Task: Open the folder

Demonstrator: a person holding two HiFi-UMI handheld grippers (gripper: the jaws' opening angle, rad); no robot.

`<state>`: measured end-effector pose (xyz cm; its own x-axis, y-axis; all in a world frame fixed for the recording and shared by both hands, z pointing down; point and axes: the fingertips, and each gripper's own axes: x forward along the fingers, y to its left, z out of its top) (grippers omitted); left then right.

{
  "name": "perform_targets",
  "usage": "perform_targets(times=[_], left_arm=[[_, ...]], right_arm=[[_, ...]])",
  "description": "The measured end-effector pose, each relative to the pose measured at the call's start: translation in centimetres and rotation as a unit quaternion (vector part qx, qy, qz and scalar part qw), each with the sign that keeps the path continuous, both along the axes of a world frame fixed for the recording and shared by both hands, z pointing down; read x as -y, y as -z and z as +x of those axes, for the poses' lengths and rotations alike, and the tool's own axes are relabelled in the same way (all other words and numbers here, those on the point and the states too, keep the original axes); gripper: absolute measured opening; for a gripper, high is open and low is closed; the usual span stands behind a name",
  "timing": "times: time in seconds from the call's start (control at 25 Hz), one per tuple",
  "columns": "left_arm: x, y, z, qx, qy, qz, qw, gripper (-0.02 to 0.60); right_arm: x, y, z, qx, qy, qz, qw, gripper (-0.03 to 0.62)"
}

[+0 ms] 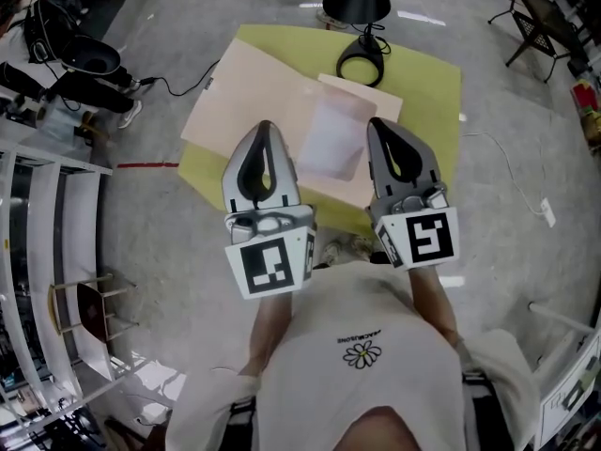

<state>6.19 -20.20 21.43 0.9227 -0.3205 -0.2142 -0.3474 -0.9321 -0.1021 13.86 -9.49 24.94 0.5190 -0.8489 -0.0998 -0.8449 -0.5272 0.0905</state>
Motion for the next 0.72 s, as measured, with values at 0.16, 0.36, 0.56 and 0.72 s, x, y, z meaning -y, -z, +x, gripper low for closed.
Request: perform_targets(times=[0.16,0.36,0.56,0.72], left_arm=[[0.33,-0.39,-0.32,0.002,0.003,-0.002,1.0000,0.014],[0.40,-0.40,-0.55,0.000,0.003,-0.003,1.0000,0.014],[0.35,-0.22,-0.53,0.001,0.002,0.000,1.0000,0.014],[0.50,-0.40,-0.54,0.003,0.003,-0.003,1.0000,0.014]], right_arm=[[0.16,0.05,-0.46,-0.005,0.004,-0.001,1.000,0.012],[0.20,0.05,-0.70,-0.008,0.006,-0.004,1.000,0.012],[0.18,0.14,-0.78,-0.007,0.007,-0.005,1.000,0.012],[0.22,0.06,-0.73,-0.005,0.008,-0.004,1.000,0.012]])
